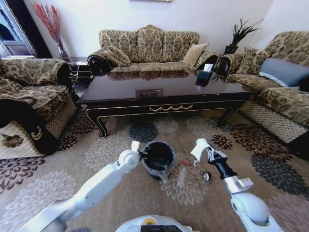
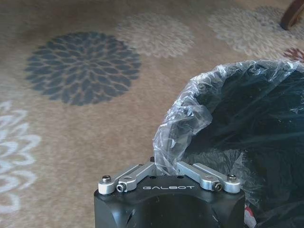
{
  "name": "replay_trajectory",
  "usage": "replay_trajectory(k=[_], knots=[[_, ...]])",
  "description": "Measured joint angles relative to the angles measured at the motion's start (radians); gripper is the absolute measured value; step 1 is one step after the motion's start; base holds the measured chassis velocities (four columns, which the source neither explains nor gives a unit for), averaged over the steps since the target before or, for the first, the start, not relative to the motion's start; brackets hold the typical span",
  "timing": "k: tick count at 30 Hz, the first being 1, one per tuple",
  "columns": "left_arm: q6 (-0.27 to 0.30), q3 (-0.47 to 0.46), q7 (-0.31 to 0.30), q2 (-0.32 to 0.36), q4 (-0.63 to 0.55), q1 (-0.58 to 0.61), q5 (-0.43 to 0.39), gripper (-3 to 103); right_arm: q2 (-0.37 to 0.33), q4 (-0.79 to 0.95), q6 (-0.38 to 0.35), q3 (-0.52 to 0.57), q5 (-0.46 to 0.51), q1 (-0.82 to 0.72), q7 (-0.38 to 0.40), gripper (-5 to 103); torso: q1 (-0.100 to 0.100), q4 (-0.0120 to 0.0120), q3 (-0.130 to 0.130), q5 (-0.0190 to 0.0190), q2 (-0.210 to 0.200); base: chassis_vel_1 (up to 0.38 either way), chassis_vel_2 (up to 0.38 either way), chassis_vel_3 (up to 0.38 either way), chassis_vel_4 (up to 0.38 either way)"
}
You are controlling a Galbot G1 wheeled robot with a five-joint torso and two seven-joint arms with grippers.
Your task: Move to the front of the table and pick up the trash from the floor, then place it into the trash bin.
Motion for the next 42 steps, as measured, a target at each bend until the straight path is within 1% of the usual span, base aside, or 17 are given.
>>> replay_trajectory(k=[2,5,10,12,13,14,22,23,24,26,28,29,33,35,39,41,42], knots=[[0.000,0.011,-0.008,-0.010,0.008,-0.010,-0.006,0,-0.003,0.021,-0.004,0.000,0.001,-0.007,0.000,0,0.000,0.0000,0.000,0.0000,0.000,0.000,0.000,0.000,0.000],[0.000,0.055,-0.047,-0.053,0.033,-0.055,-0.045,0,-0.014,0.096,-0.011,-0.012,-0.002,-0.041,-0.001,0,0.000,0.0002,0.000,0.0000,0.000,0.000,0.000,0.000,0.000],[0.001,0.098,-0.084,-0.096,0.048,-0.117,-0.094,0,-0.024,0.131,-0.012,-0.036,-0.036,-0.068,-0.012,0,0.000,0.0001,0.000,0.0001,0.000,0.000,0.000,0.000,0.000],[0.001,0.102,-0.089,-0.100,0.048,-0.123,-0.100,0,-0.025,0.131,-0.012,-0.038,-0.041,-0.069,-0.013,0,0.000,0.0001,0.000,0.0000,0.000,0.000,0.000,0.000,0.000],[0.001,0.122,-0.131,-0.141,0.039,-0.159,-0.166,0,-0.028,0.112,0.002,-0.060,-0.090,-0.072,-0.024,0,0.000,0.0000,0.000,0.0000,0.000,0.000,0.000,0.000,0.000],[0.001,0.128,-0.138,-0.149,0.035,-0.165,-0.177,0,-0.028,0.100,0.009,-0.065,-0.108,-0.073,-0.028,0,0.000,-0.0001,0.000,0.0000,0.000,0.000,0.000,0.000,0.000],[0.001,0.130,-0.158,-0.158,0.029,-0.143,-0.167,0,-0.035,0.052,0.028,-0.080,-0.165,-0.067,-0.043,0,0.000,0.0003,0.000,-0.0001,0.000,0.000,0.000,0.000,0.000],[0.001,0.130,-0.159,-0.155,0.023,-0.138,-0.167,0,-0.038,0.041,0.033,-0.082,-0.176,-0.065,-0.044,-3,0.000,0.0003,0.000,-0.0001,0.000,0.000,0.000,0.000,0.000],[0.001,0.132,-0.159,-0.152,0.018,-0.134,-0.167,0,-0.040,0.032,0.037,-0.084,-0.186,-0.063,-0.046,2,0.000,0.0003,0.000,-0.0001,0.000,0.000,0.000,0.000,0.000],[0.001,0.134,-0.160,-0.150,0.013,-0.132,-0.166,0,-0.042,0.024,0.039,-0.084,-0.196,-0.061,-0.051,2,0.000,0.0003,0.000,-0.0001,0.000,0.000,0.000,0.000,0.000],[0.001,0.135,-0.161,-0.150,0.007,-0.123,-0.164,0,-0.046,0.008,0.052,-0.084,-0.225,-0.056,-0.068,13,0.000,0.0001,0.000,-0.0002,0.000,0.000,0.000,0.000,0.000],[0.001,0.135,-0.161,-0.150,0.007,-0.123,-0.164,0,-0.046,0.008,0.052,-0.084,-0.225,-0.056,-0.068,13,0.000,0.0001,0.000,-0.0002,0.000,0.000,0.000,0.000,0.000],[0.001,0.136,-0.163,-0.161,0.007,-0.100,-0.151,0,-0.073,-0.013,0.069,-0.083,-0.250,-0.050,-0.103,34,0.000,0.0001,0.000,-0.0002,0.000,0.000,0.000,0.000,0.000],[0.001,0.137,-0.163,-0.161,0.007,-0.100,-0.150,0,-0.080,-0.014,0.069,-0.082,-0.254,-0.050,-0.107,34,0.000,0.0001,0.000,-0.0001,0.000,0.000,0.000,0.000,0.000],[0.001,0.135,-0.163,-0.163,0.003,-0.103,-0.149,0,-0.088,-0.029,0.072,-0.081,-0.279,-0.050,-0.113,56,0.000,0.0000,0.000,-0.0002,0.000,0.000,0.000,0.000,0.000],[0.001,0.133,-0.163,-0.157,-0.001,-0.104,-0.149,0,-0.086,-0.038,0.080,-0.081,-0.297,-0.050,-0.115,56,0.000,-0.0001,0.000,-0.0002,0.000,0.000,0.000,0.000,0.000],[0.001,0.132,-0.163,-0.150,-0.006,-0.105,-0.149,0,-0.084,-0.045,0.087,-0.079,-0.312,-0.049,-0.117,61,0.000,-0.0001,0.000,-0.0001,0.000,0.000,0.000,0.000,0.000]])
